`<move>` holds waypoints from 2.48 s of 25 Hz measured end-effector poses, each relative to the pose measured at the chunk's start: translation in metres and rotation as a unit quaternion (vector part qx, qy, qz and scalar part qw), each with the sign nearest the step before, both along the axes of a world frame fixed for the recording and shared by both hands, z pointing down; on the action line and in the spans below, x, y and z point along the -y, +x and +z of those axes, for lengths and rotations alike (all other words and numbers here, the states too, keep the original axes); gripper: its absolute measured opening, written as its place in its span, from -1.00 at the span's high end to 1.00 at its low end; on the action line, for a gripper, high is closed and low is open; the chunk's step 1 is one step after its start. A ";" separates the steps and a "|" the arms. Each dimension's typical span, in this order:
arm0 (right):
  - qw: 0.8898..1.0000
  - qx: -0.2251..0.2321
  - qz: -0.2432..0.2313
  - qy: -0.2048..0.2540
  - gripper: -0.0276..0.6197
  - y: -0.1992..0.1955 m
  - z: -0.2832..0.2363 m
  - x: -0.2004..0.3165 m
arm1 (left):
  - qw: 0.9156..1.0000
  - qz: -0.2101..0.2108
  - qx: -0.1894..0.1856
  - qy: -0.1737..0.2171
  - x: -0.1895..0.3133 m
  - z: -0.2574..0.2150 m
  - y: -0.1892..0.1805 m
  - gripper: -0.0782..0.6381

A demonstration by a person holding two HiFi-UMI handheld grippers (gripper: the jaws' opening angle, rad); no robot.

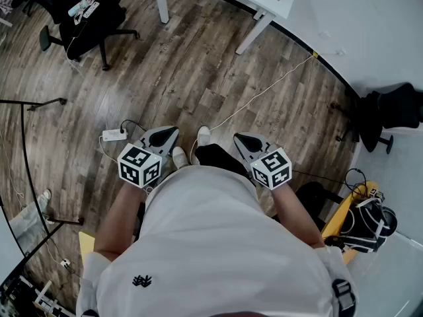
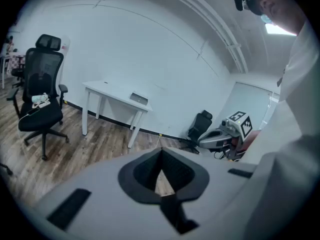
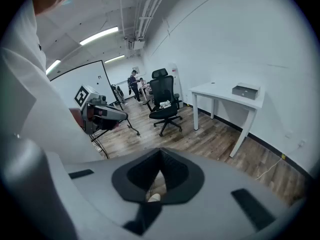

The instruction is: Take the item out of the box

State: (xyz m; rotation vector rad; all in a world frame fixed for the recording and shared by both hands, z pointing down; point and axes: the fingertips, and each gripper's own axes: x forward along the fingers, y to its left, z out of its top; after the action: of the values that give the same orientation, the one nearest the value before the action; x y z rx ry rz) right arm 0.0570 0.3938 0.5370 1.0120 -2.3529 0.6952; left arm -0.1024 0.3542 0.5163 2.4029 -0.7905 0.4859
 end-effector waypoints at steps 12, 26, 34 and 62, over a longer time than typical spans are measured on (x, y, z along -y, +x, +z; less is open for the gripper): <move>0.999 0.033 -0.002 0.013 0.90 0.045 -0.002 0.078 | 0.998 0.015 0.051 0.028 0.081 -0.027 0.053 0.76; 0.997 0.060 0.052 0.000 0.88 0.083 0.016 0.138 | 0.995 0.058 0.070 0.034 0.171 -0.026 0.099 0.76; 0.994 0.034 0.108 -0.013 0.81 0.079 0.017 0.220 | 0.994 0.098 0.025 0.032 0.264 -0.017 0.100 0.76; 0.973 -0.002 0.231 -0.026 0.19 0.145 -0.002 0.549 | 0.996 0.070 0.021 0.048 0.485 -0.023 -0.008 0.76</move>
State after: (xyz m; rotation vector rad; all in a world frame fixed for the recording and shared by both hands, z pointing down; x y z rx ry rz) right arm 0.2024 -0.1552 0.5351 1.5551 -2.0938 0.9142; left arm -0.1099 -0.1308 0.4933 2.5574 -0.6810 0.5663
